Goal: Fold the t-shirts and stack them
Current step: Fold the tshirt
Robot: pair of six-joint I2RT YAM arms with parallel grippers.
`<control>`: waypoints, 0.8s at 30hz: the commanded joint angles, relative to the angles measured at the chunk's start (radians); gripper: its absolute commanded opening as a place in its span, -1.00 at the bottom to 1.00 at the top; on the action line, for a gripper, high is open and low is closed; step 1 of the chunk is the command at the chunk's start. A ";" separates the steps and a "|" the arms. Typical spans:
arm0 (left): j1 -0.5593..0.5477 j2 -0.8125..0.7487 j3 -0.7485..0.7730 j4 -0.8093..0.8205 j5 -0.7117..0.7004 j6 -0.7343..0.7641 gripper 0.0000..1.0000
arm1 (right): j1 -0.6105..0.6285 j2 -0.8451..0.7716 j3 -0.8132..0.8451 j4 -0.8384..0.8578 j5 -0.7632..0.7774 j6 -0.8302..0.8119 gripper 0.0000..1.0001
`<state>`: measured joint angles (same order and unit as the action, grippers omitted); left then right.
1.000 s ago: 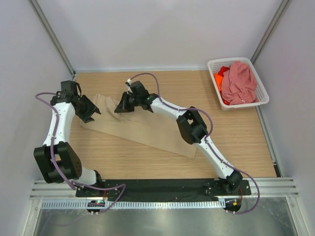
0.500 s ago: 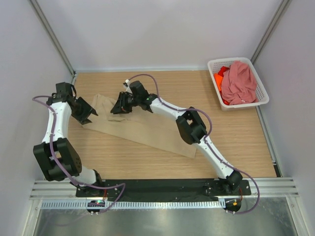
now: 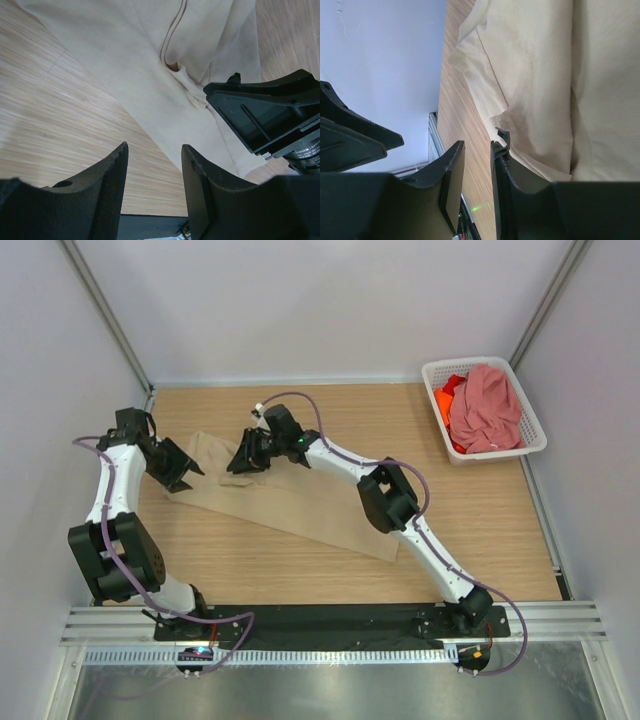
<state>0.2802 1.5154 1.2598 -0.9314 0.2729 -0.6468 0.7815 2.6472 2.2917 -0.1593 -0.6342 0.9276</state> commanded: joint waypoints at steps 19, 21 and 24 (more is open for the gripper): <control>0.007 -0.037 -0.030 0.026 0.046 0.021 -0.04 | 0.016 0.034 0.029 -0.022 -0.013 -0.007 -0.63; 0.005 -0.038 -0.034 0.031 0.048 0.021 -0.04 | 0.021 -0.004 -0.024 -0.022 -0.005 -0.035 -0.65; 0.005 -0.038 -0.043 0.039 0.048 0.018 -0.04 | 0.021 -0.027 -0.061 -0.034 -0.007 -0.061 -0.66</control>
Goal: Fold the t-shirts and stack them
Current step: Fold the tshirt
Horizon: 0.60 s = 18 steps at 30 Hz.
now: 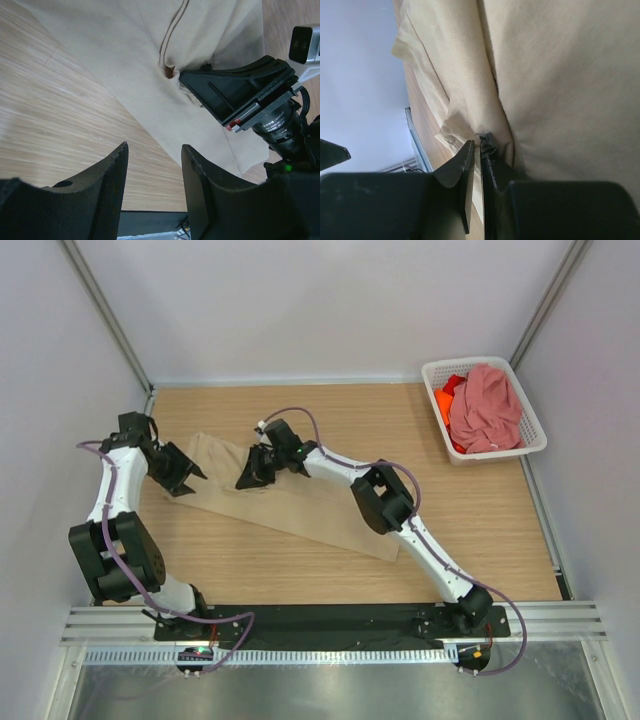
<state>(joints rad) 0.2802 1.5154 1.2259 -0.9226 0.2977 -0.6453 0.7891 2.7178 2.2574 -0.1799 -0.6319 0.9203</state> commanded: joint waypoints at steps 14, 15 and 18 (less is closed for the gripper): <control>0.005 0.014 -0.037 0.076 0.133 -0.008 -0.04 | 0.012 -0.017 0.042 -0.217 0.014 -0.152 -0.71; 0.004 0.020 -0.040 0.082 0.145 -0.013 -0.04 | 0.013 -0.018 0.033 -0.219 0.012 -0.155 -0.70; 0.001 0.057 -0.057 0.128 0.224 -0.042 -0.06 | 0.012 -0.021 0.025 -0.239 0.012 -0.184 -0.67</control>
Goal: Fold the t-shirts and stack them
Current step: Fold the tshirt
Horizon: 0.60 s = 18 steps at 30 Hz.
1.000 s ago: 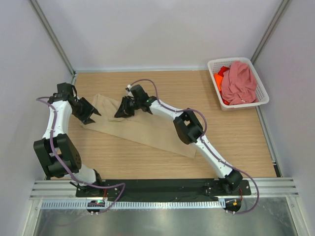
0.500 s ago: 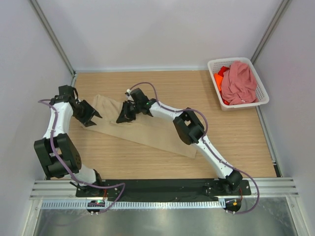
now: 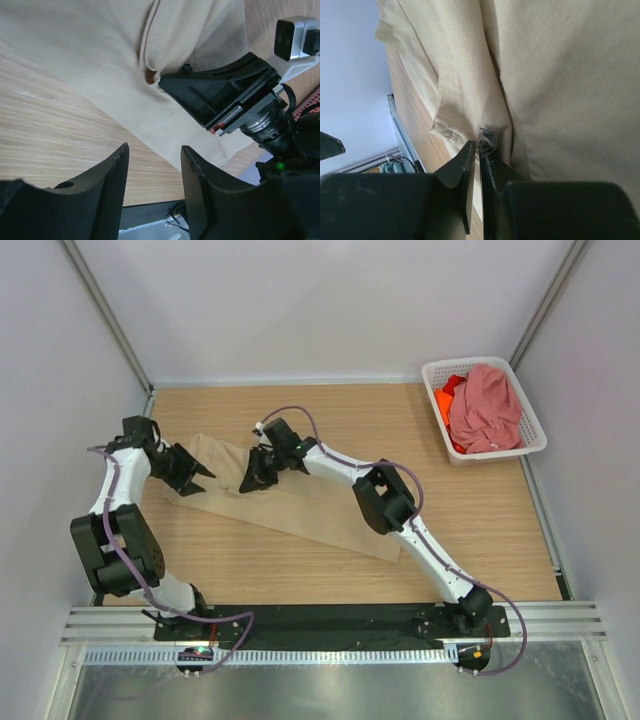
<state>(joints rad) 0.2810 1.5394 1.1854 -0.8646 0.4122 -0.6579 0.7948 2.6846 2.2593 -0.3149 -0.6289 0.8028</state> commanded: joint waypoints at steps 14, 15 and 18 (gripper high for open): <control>0.032 -0.025 -0.075 0.036 0.002 -0.014 -0.05 | -0.083 -0.184 0.074 -0.343 0.057 -0.161 -0.32; 0.064 -0.039 -0.092 0.029 0.002 -0.005 -0.04 | -0.091 -0.206 0.069 -0.371 0.060 -0.189 -0.28; 0.125 -0.058 -0.130 0.010 0.016 0.027 0.00 | -0.114 -0.288 0.051 -0.450 0.090 -0.241 -0.09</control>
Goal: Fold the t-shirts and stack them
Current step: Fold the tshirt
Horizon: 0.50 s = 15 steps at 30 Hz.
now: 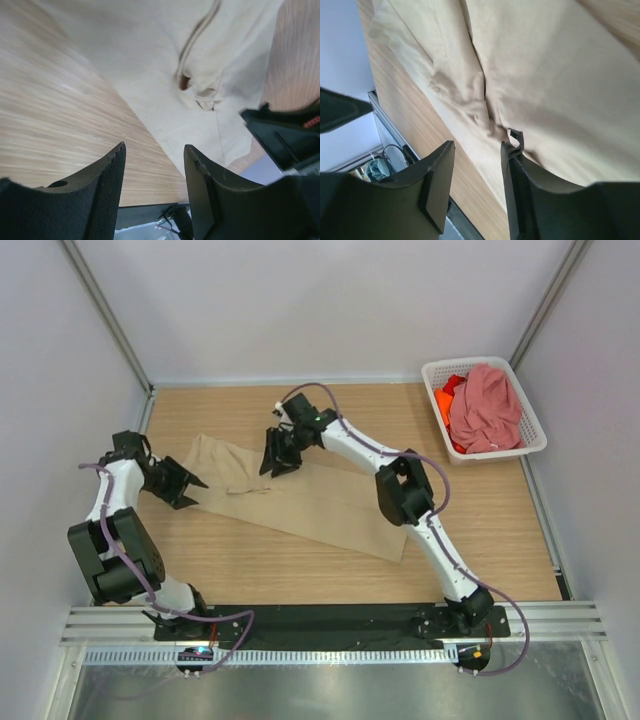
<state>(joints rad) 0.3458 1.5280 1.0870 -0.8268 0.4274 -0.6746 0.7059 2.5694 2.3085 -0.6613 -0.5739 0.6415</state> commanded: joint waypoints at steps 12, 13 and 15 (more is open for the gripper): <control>0.226 -0.008 -0.118 0.110 -0.016 0.040 0.33 | -0.068 -0.665 -0.593 -0.158 0.105 -0.253 0.15; 0.229 -0.002 -0.118 0.120 -0.024 0.037 0.33 | -0.071 -0.696 -0.635 -0.153 0.106 -0.256 0.15; 0.232 0.020 -0.118 0.152 -0.029 0.030 0.34 | -0.072 -0.777 -0.757 -0.138 0.114 -0.267 0.16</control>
<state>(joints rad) 0.5694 1.5269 0.9680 -0.7689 0.4072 -0.6292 0.6312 1.8977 1.6810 -0.8021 -0.4828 0.4263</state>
